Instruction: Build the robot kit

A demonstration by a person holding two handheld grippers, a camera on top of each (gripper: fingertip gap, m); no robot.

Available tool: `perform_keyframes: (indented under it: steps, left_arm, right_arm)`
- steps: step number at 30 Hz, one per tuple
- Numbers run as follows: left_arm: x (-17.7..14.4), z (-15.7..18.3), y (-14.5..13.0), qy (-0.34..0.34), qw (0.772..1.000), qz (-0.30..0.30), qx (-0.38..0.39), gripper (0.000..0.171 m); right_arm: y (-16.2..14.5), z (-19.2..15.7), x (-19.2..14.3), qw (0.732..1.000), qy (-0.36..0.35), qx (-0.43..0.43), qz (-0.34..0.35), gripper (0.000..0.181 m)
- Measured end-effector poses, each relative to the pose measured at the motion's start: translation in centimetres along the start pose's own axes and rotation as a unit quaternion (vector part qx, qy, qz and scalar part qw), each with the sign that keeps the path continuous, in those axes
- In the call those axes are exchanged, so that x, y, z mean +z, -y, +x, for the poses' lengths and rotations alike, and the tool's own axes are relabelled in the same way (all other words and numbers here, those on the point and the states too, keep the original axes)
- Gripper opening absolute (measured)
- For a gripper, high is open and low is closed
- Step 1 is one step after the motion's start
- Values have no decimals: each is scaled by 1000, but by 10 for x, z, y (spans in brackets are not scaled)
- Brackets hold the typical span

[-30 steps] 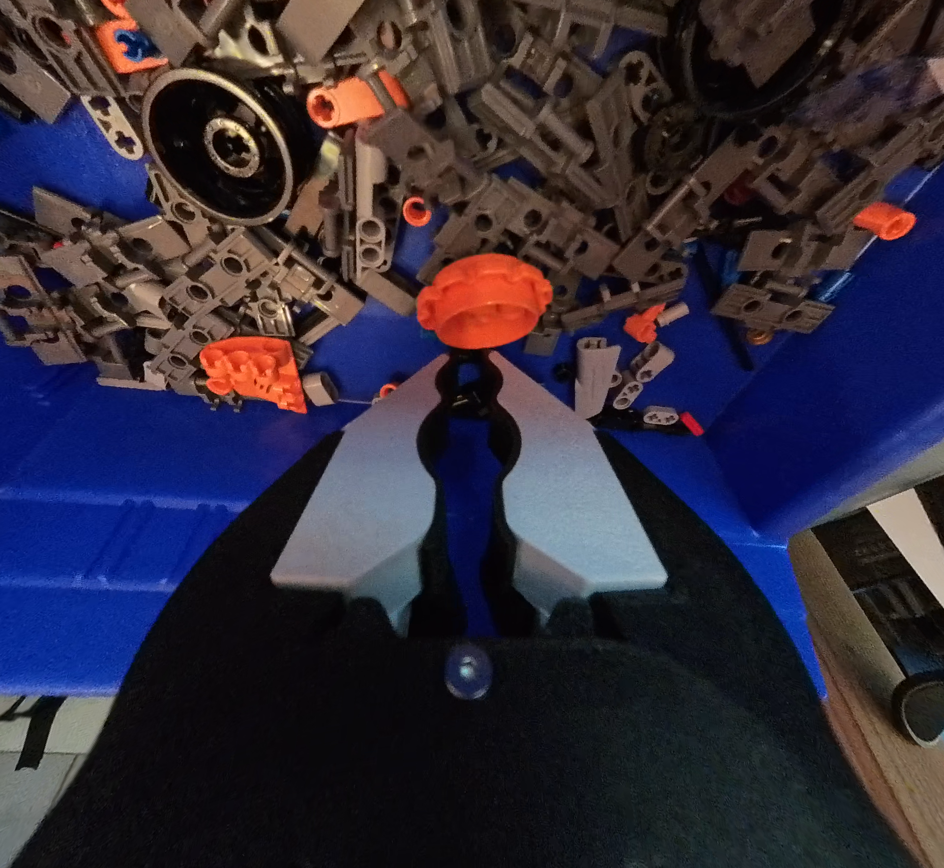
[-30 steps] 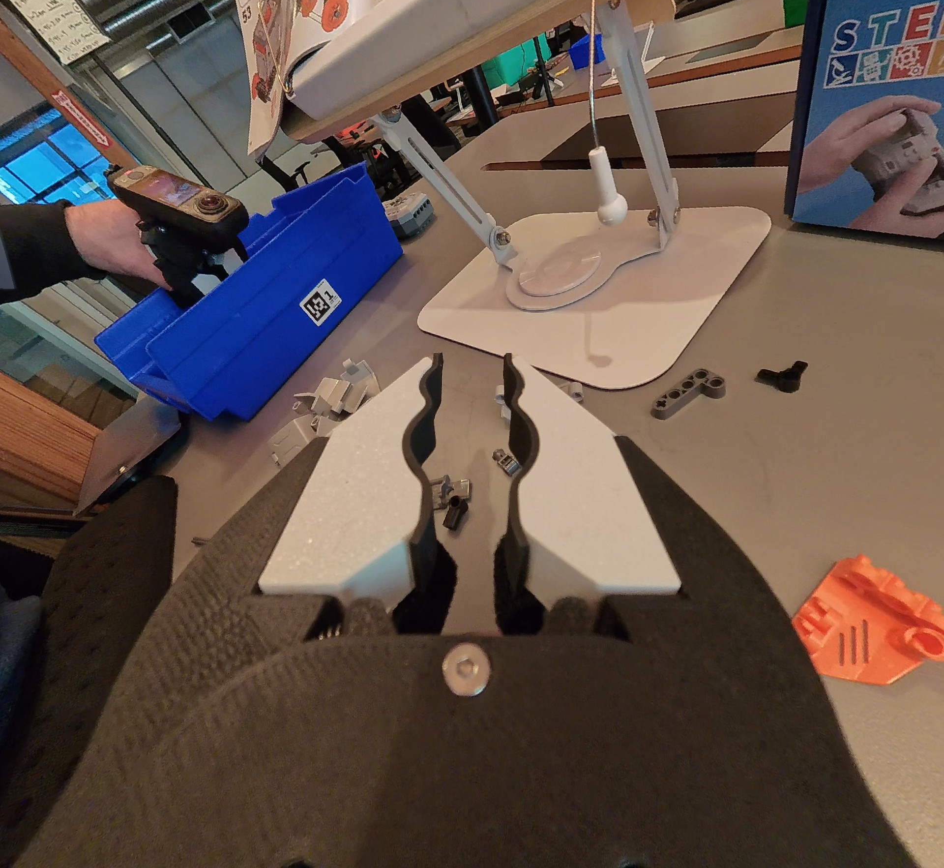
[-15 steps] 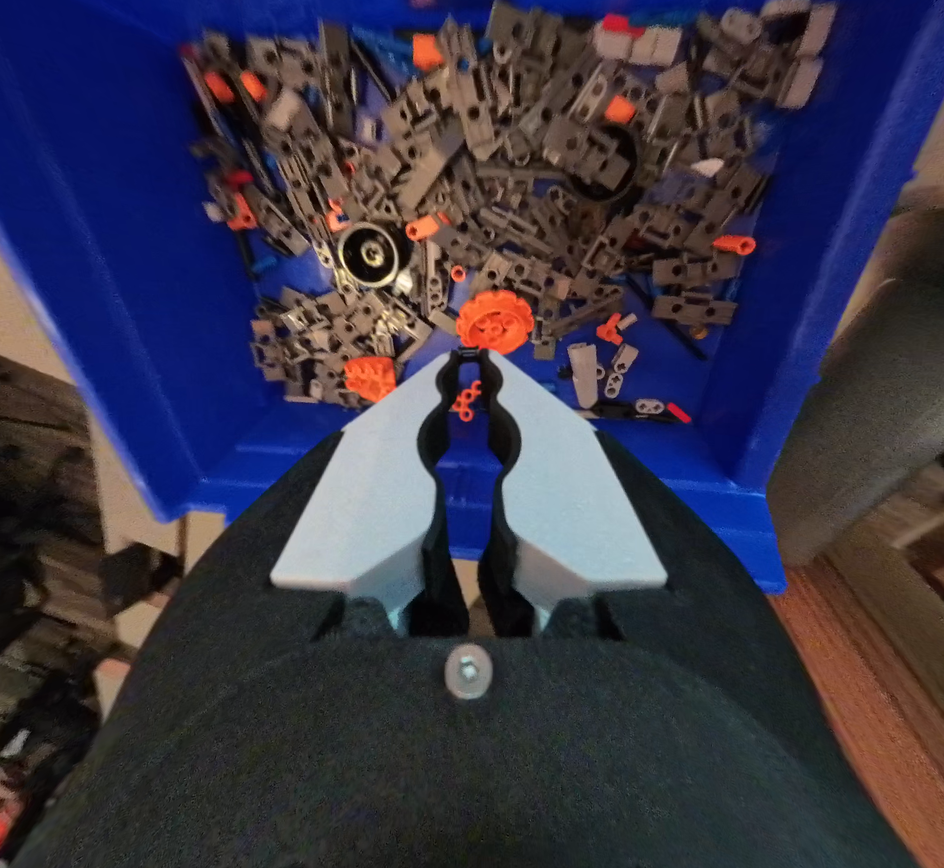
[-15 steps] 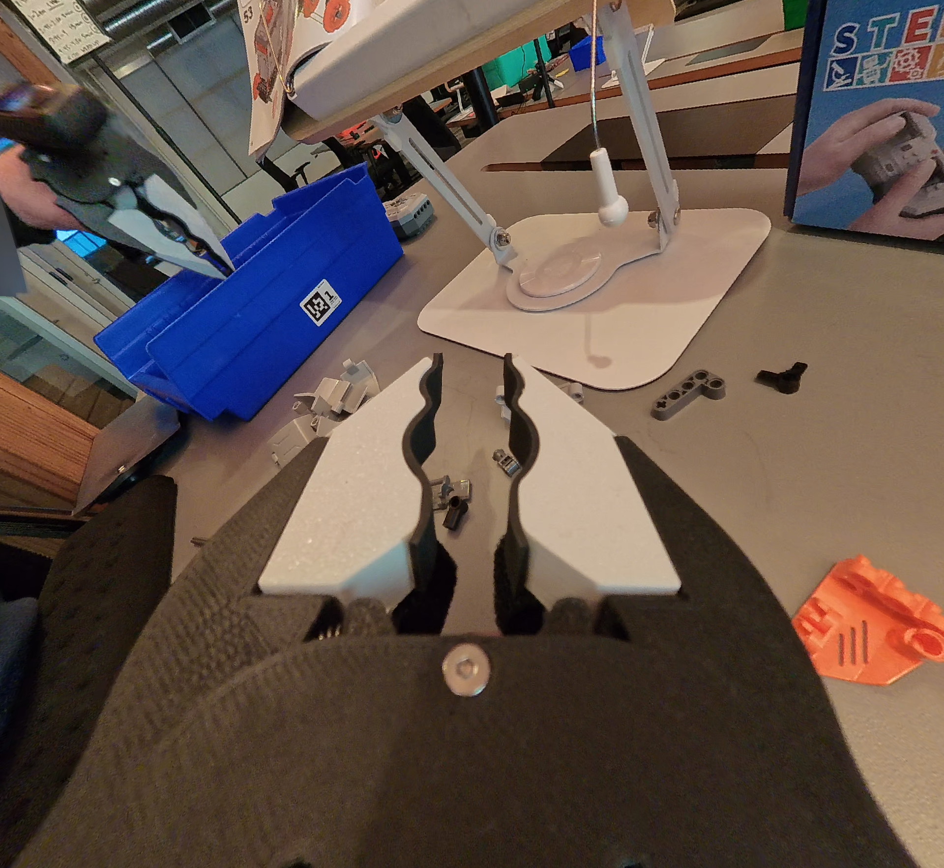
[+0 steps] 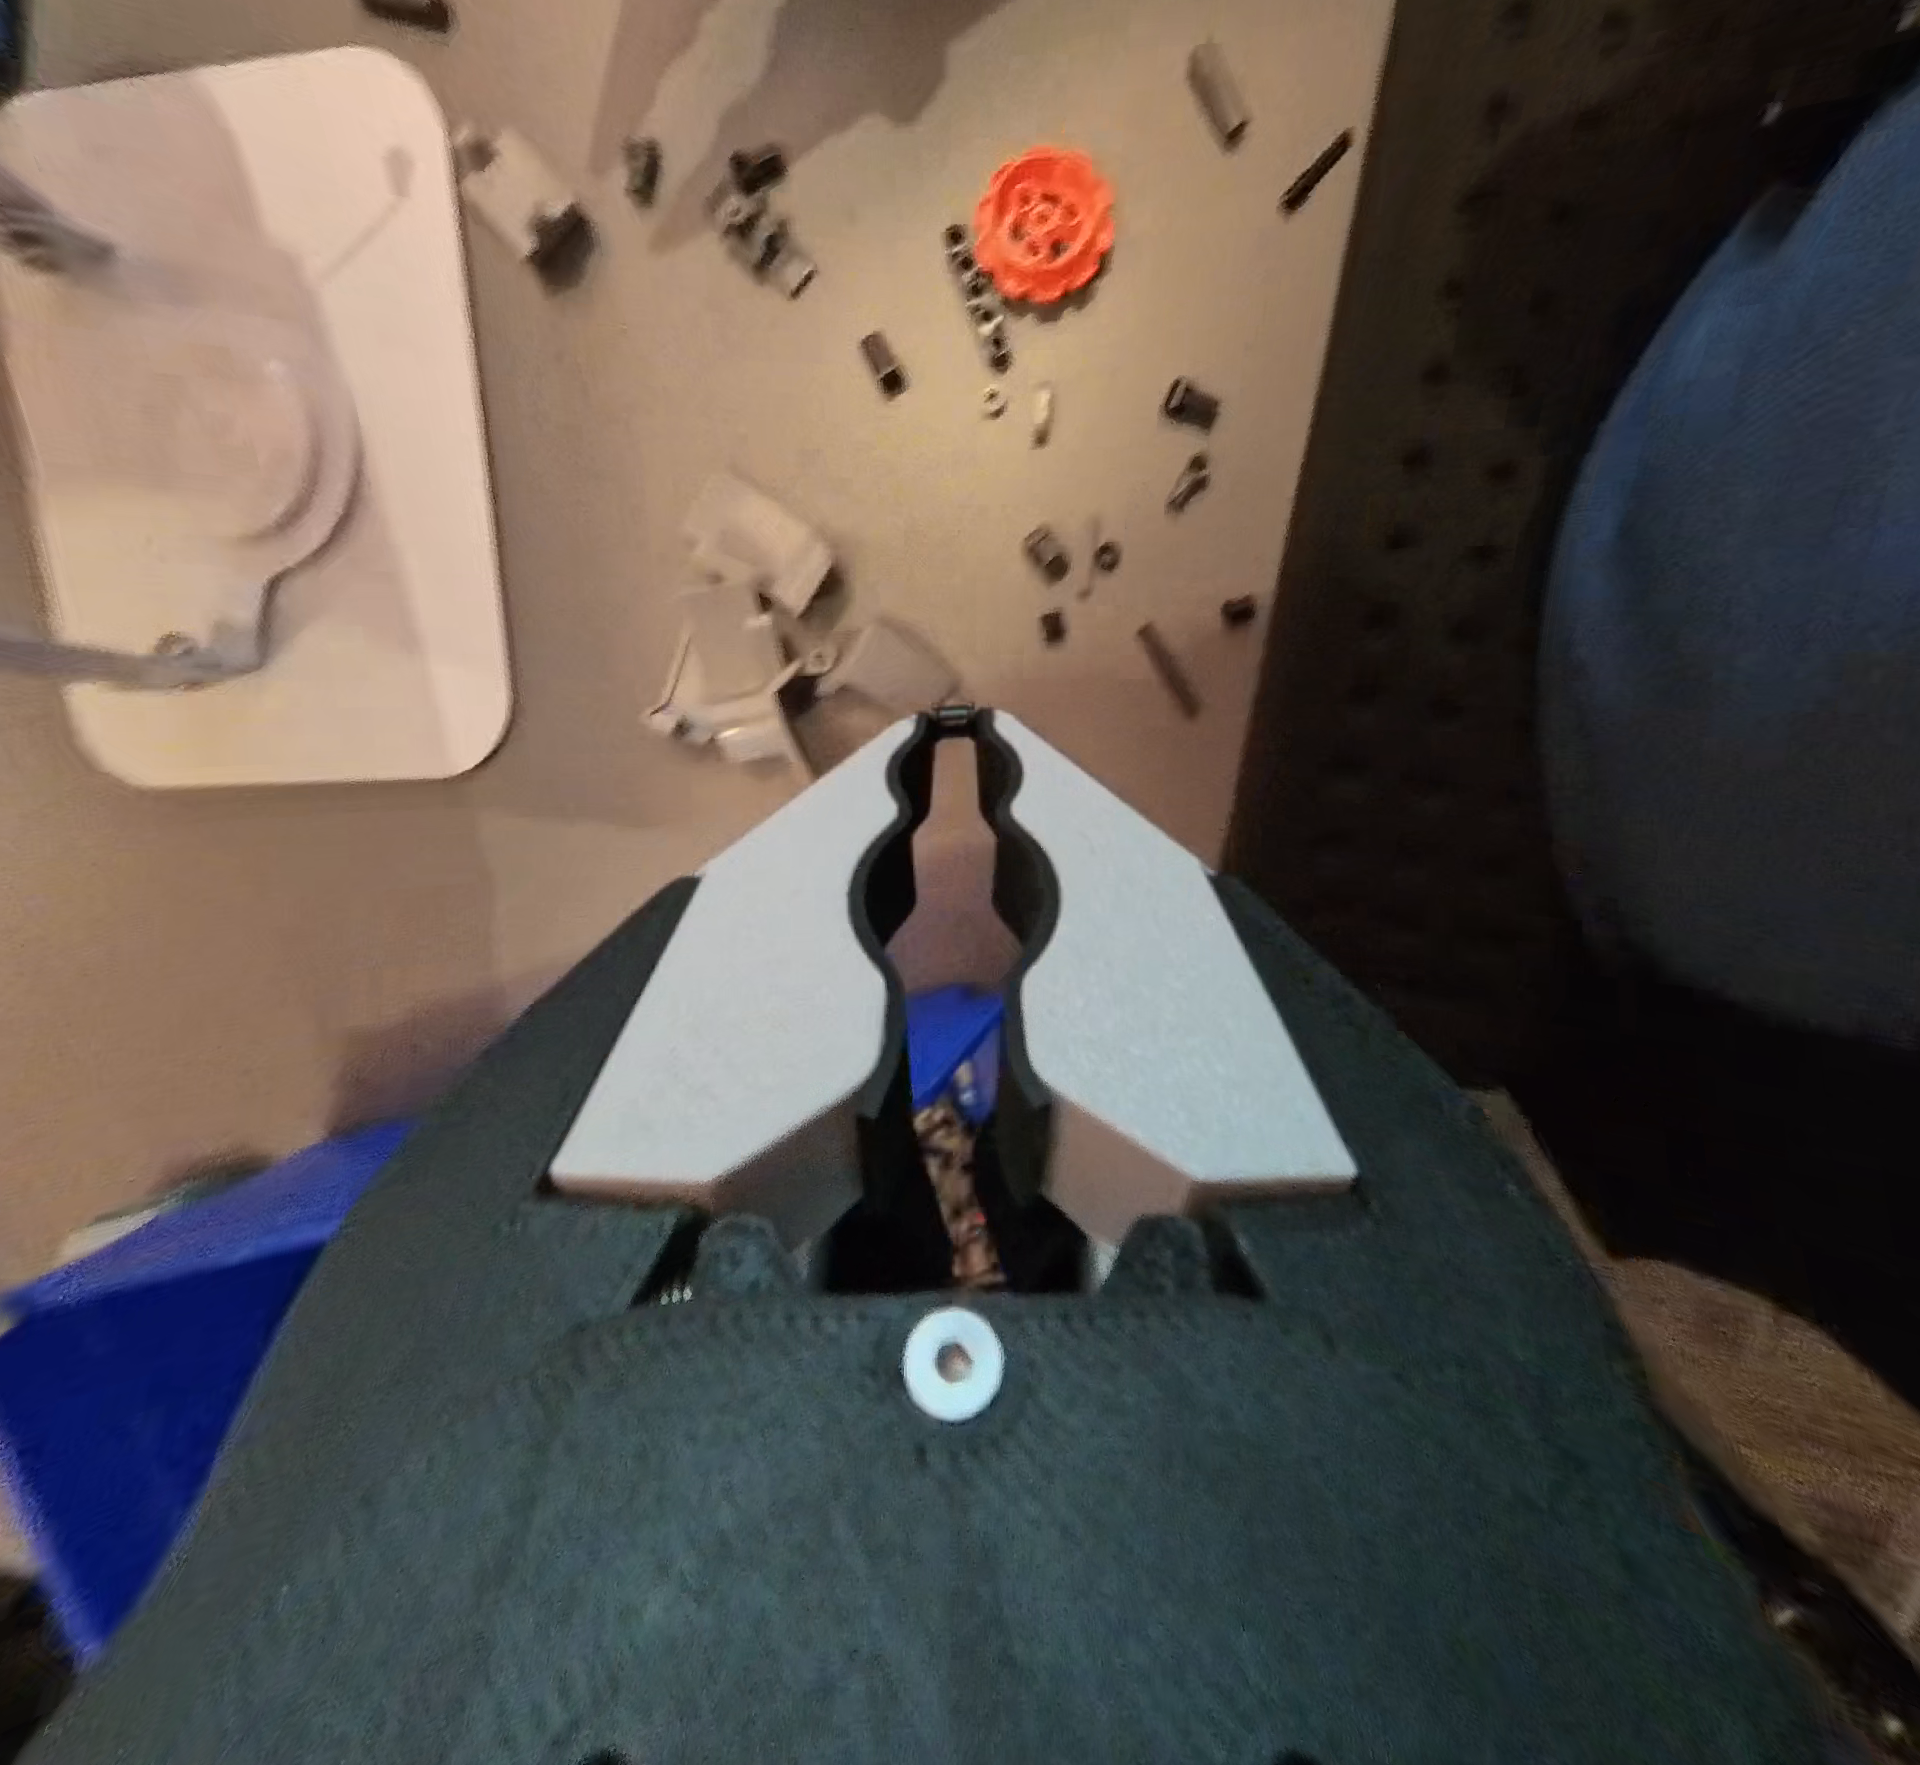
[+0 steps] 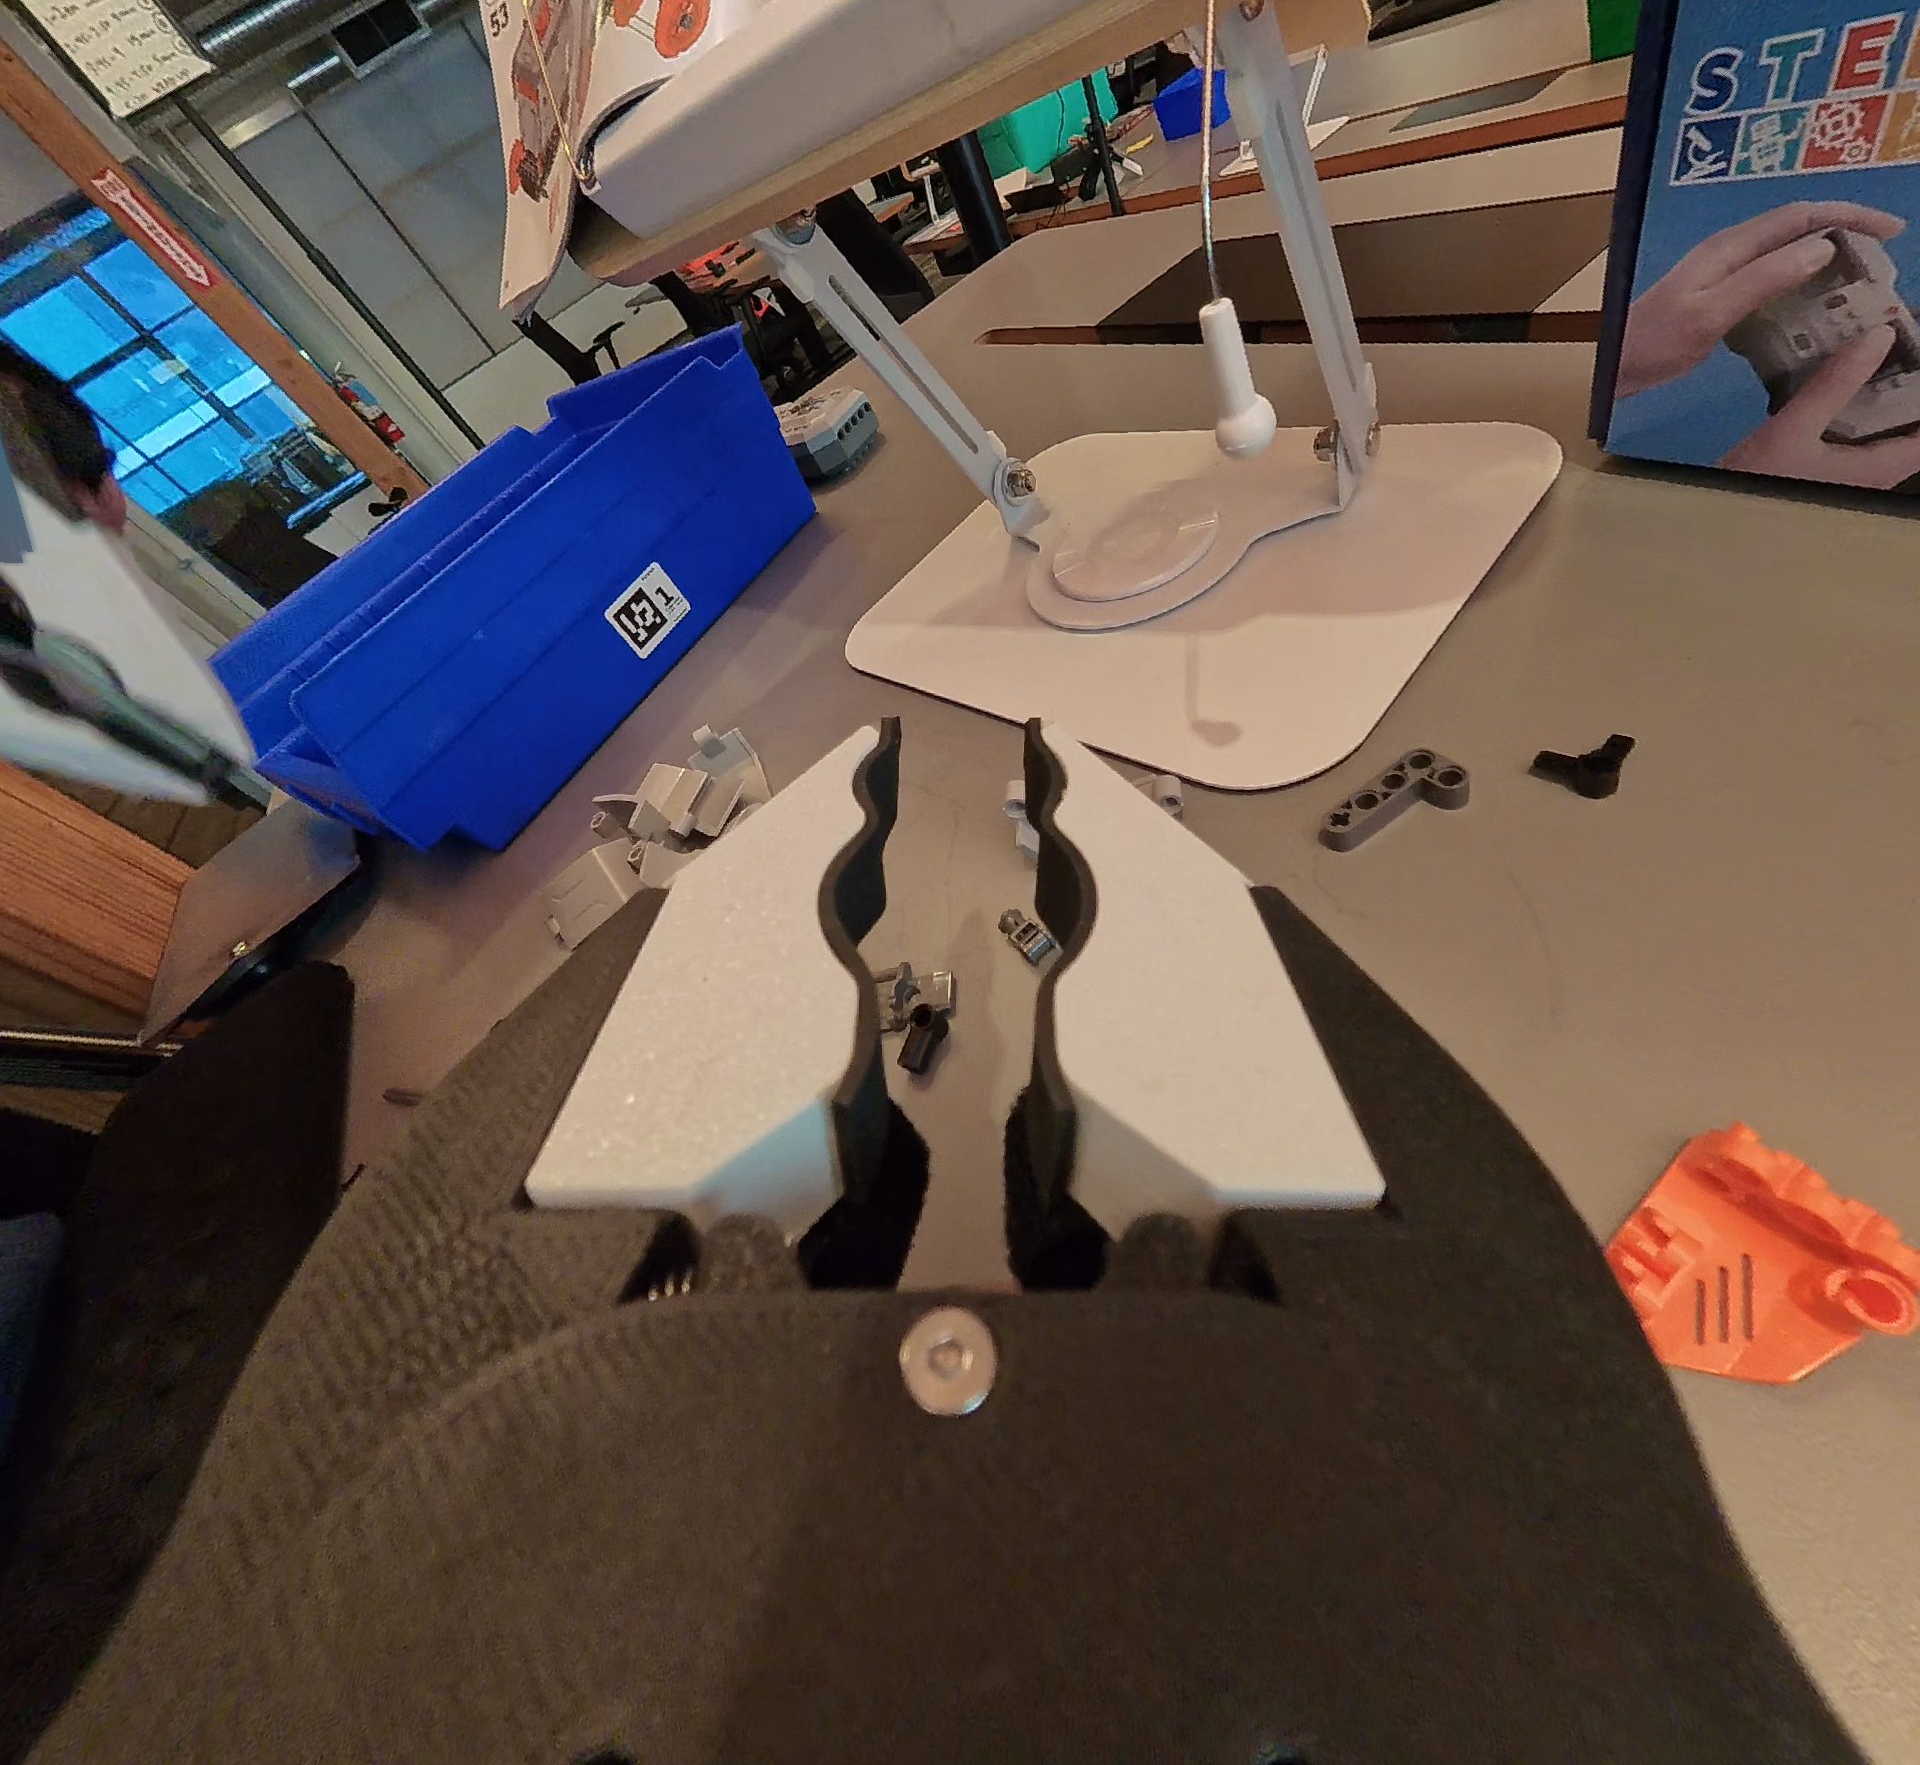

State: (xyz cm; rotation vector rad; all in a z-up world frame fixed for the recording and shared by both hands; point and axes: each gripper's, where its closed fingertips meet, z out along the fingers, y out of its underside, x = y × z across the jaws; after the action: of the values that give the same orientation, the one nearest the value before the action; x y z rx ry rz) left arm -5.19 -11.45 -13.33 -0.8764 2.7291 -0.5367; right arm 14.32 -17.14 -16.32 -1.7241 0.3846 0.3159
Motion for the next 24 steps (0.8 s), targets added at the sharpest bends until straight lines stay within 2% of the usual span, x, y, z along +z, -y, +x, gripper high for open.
perform_keyframes:
  steps: [3,7,11,13,17,20,22,24]
  left_arm:
    - [42,20,12,-24,999,-11,-41,7]
    - [87,21,16,-7,996,-22,-81,7]
    - [114,20,18,-6,994,-21,-111,7]
    - [121,26,16,-25,993,-30,-114,16]
    - [106,31,20,-43,992,-10,-119,22]
    - [58,27,19,-55,992,14,-113,17]
    - [16,11,6,-38,993,25,-108,12]
    - [-22,-23,-36,20,993,-21,-113,11]
  right_arm:
    - [0,0,0,1000,0,0,0,21]
    - [-1,-1,1,1000,-1,-3,-4,22]
    - [-1,0,1,1000,-1,-2,-5,22]
    - [-1,0,1,1000,-1,-2,-5,22]
    - [-1,0,1,1000,-1,-1,-5,22]
    - [-1,0,1,1000,-1,-1,-4,22]
    - [-1,0,0,1000,-1,0,-3,22]
    - [-1,0,1,1000,-1,0,-4,21]
